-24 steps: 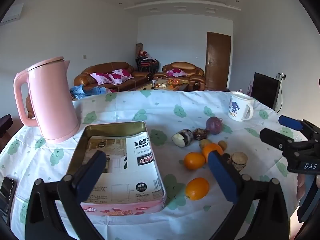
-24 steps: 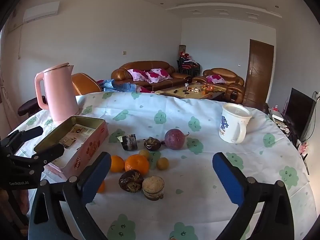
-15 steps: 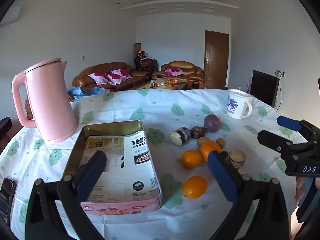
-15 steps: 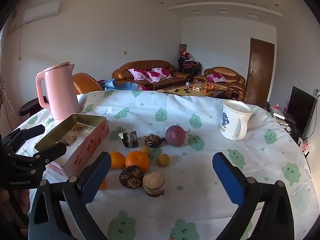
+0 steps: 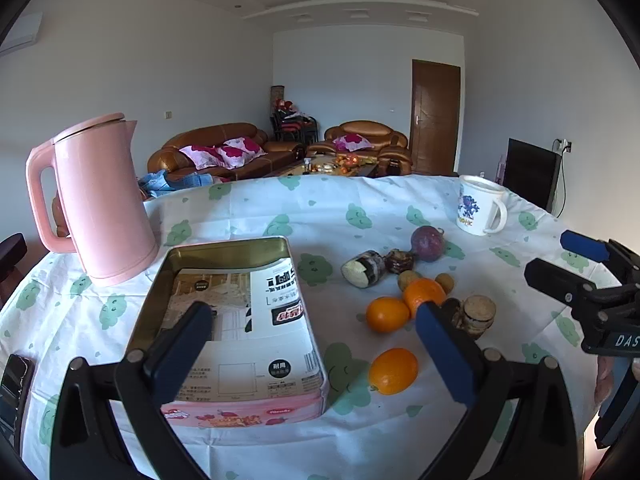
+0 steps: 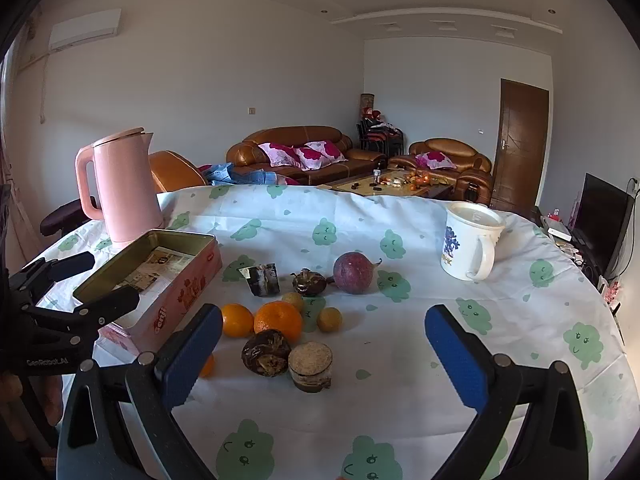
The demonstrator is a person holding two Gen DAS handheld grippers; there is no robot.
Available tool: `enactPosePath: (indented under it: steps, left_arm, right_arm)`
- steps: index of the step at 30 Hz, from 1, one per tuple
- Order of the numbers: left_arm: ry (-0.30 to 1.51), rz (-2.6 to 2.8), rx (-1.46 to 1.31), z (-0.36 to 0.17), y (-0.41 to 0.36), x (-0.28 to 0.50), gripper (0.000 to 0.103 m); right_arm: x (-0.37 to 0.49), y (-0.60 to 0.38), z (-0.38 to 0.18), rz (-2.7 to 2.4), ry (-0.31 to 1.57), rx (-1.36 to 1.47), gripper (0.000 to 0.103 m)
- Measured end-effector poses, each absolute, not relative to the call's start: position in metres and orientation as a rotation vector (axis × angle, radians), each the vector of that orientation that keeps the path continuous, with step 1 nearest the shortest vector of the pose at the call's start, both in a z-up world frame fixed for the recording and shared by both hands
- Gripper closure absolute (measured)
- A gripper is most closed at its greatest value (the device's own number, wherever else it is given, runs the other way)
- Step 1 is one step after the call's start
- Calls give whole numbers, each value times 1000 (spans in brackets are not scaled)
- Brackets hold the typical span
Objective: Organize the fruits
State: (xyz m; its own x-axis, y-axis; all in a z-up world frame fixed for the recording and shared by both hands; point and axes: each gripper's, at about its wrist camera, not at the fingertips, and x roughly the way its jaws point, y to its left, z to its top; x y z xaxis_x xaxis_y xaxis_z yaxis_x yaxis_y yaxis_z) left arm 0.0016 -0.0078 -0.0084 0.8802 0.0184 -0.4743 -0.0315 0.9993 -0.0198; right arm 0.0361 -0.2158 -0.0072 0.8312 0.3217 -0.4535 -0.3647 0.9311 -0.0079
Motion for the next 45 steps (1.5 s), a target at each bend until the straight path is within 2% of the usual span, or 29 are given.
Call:
enactPosePath:
  steps: [45]
  left_arm:
    - [504,25,5,-13,-13,0,0]
  right_arm:
    - [31,-220,-5,334,468,-89,1]
